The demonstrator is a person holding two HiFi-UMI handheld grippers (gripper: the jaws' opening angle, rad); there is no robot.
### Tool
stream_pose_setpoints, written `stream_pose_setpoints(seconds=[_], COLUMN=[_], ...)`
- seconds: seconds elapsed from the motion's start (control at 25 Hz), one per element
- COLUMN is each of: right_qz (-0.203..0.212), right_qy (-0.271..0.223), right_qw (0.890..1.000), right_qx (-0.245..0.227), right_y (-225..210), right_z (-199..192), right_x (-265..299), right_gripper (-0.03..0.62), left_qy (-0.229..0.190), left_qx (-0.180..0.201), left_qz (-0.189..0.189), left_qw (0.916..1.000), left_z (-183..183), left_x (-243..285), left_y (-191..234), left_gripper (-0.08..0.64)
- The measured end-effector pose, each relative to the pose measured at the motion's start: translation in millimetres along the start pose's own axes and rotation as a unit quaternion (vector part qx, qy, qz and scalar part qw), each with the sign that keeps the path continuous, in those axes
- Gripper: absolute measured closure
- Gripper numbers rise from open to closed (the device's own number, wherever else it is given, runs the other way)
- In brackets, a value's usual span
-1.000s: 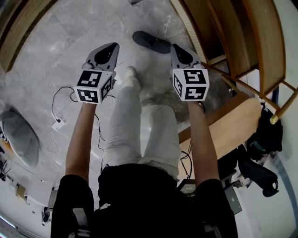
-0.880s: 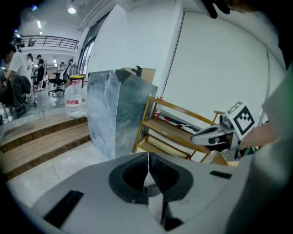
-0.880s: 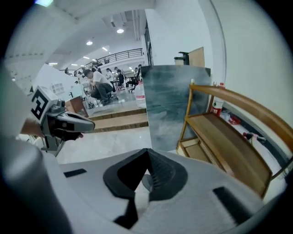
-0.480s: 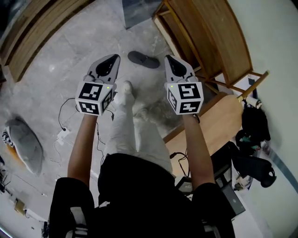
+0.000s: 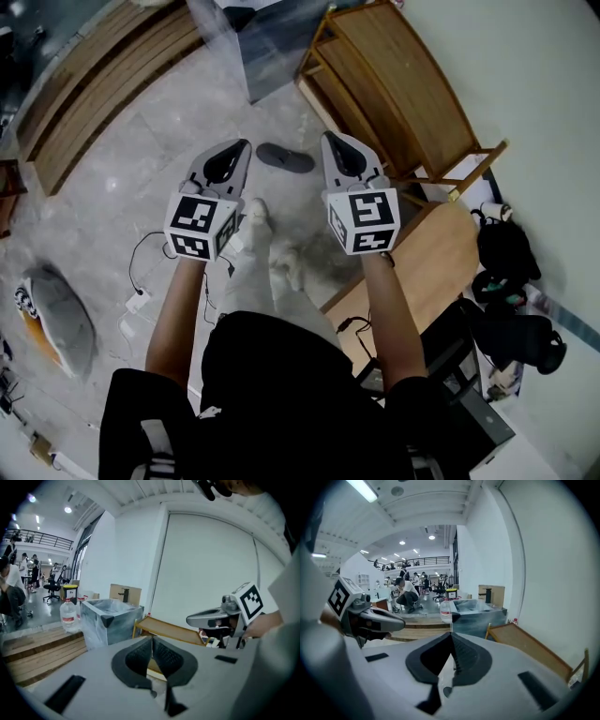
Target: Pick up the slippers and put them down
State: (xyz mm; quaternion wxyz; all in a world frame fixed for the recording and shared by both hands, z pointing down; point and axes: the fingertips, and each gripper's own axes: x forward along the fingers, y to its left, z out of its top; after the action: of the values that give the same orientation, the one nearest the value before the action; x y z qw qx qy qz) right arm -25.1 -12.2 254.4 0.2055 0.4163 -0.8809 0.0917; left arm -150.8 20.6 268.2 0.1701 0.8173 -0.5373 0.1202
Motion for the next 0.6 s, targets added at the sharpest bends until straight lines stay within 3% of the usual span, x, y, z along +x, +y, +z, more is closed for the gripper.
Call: stream_pose_setpoints(seconds=[0.4, 0.6], right_qz=[-0.008, -0.01], right_qy=[-0.046, -0.074], right_qw=[0.999, 0.997], right_qx=[0.017, 0.006], right_y=[1, 10], right_z=[26, 45], right_x=[-82, -119], right_gripper=[0.592, 0.592], left_qy=[-0.047, -0.056], left_qx=[0.043, 0.044], left_qz=[-0.012, -0.024], left_qw=[0.9979, 0.9972], left_z=[47, 66], left_x=[-46, -77], left_y=[-67, -100], left_gripper=[0.554, 0.554])
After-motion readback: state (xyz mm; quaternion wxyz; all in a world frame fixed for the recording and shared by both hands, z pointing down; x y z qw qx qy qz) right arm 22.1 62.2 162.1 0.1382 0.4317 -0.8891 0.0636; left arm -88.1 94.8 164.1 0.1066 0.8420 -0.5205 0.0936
